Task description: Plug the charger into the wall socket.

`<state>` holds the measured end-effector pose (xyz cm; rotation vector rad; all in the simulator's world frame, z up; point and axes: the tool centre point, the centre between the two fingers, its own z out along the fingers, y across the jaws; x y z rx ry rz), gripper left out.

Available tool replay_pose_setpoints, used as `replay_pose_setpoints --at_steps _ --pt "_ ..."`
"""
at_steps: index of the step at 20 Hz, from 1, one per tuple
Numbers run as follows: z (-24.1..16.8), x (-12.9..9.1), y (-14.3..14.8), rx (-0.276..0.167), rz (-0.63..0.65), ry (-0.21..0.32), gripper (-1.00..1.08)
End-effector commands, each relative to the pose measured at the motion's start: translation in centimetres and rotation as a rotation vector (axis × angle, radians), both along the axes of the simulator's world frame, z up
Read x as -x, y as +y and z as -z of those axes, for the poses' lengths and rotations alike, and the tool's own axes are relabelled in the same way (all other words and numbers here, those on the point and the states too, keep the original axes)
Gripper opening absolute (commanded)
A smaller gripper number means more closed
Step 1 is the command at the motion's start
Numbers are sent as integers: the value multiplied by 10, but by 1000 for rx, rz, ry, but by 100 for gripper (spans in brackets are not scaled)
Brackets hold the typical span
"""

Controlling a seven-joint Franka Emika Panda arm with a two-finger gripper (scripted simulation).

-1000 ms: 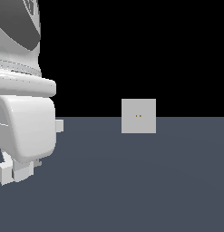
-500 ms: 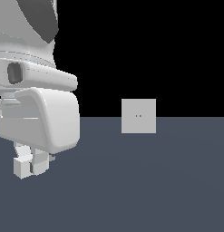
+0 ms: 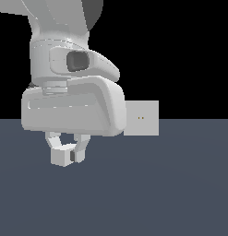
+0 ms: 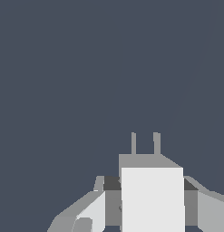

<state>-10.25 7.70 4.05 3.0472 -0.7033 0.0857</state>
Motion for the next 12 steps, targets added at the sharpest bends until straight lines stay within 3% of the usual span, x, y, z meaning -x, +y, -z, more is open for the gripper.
replay_pose_setpoints --at_steps 1,12 --pt "-5 -3 -15 0 -38 0 -100" --pt "-28 -23 -76 0 -194 0 -100"
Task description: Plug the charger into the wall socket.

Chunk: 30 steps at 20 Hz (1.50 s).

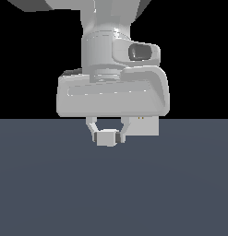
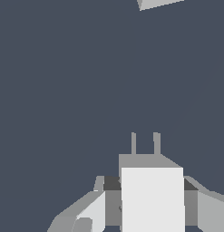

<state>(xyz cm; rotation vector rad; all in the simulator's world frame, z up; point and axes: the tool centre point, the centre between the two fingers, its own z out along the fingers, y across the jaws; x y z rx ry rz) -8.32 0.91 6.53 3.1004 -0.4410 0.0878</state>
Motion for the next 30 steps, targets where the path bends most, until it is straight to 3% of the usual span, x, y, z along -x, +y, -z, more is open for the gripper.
replay_pose_setpoints --at_steps 1,15,30 --pt "-5 -6 -14 0 -37 0 -100" --pt "-30 -41 -74 -1 -207 1 -100" --pt "-35 -51 -85 -1 -244 1 -100"
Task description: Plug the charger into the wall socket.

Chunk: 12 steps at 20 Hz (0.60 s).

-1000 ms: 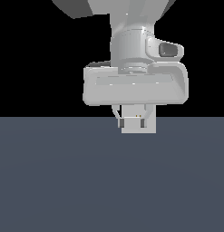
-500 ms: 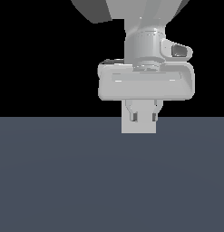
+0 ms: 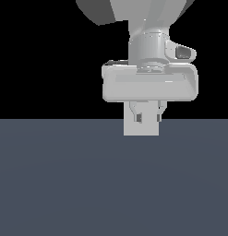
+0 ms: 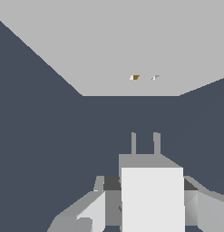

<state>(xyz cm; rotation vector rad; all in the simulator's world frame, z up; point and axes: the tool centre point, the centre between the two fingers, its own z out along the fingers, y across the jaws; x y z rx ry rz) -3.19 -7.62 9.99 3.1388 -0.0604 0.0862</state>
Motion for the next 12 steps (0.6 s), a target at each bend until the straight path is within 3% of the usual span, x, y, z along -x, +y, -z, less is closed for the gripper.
replay_pose_setpoints --at_steps 1,12 --pt "0 0 0 0 0 0 -100" --pt "0 -22 -1 0 0 0 -100"
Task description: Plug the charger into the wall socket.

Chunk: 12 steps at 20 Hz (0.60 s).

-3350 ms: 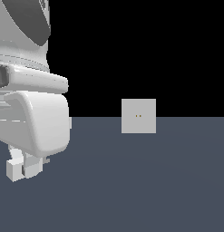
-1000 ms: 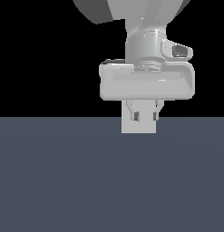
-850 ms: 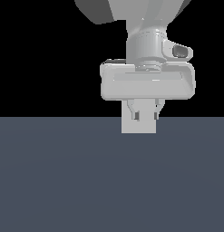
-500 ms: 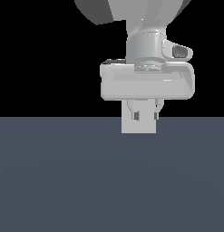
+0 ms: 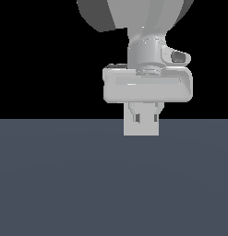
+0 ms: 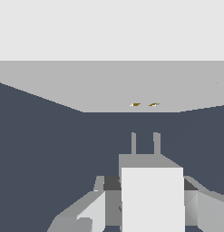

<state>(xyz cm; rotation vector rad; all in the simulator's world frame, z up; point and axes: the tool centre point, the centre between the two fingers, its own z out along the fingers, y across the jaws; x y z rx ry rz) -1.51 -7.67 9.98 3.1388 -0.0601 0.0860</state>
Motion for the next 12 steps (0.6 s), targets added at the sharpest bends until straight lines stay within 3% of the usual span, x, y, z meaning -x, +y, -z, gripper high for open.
replay_pose_setpoints --at_steps 1,12 --pt "0 -9 0 0 0 0 -100" --pt "0 -33 -1 0 0 0 -100"
